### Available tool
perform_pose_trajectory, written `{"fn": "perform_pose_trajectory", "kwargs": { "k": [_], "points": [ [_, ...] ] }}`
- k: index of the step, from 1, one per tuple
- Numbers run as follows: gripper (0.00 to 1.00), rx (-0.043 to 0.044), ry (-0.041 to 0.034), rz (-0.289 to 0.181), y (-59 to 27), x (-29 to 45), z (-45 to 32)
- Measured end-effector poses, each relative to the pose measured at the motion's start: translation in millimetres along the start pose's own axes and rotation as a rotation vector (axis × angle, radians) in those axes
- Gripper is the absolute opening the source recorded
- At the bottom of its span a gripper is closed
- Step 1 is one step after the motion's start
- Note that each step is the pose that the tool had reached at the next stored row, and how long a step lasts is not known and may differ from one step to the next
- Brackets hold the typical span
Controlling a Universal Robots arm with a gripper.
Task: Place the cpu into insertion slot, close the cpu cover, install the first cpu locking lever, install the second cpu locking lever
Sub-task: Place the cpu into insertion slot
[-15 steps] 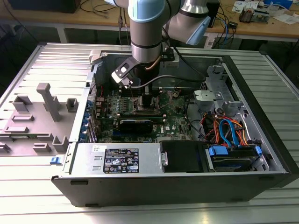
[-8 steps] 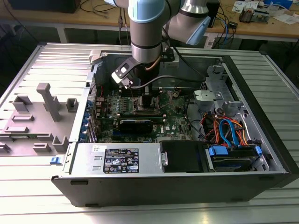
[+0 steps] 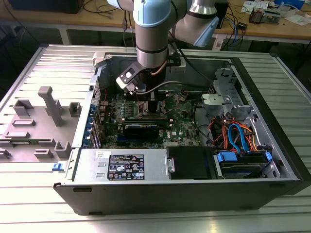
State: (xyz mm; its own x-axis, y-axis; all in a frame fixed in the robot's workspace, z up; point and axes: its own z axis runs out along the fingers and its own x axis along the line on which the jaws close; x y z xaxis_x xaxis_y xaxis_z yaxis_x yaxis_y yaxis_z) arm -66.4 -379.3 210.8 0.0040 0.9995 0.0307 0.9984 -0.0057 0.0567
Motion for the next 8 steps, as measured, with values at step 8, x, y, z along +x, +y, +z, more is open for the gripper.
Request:
{"fn": "perform_pose_trajectory", "kwargs": {
  "k": [8],
  "points": [
    [0.54,0.0006,0.0003,-0.015,-0.9,-1.4,4.3]
  ]
}}
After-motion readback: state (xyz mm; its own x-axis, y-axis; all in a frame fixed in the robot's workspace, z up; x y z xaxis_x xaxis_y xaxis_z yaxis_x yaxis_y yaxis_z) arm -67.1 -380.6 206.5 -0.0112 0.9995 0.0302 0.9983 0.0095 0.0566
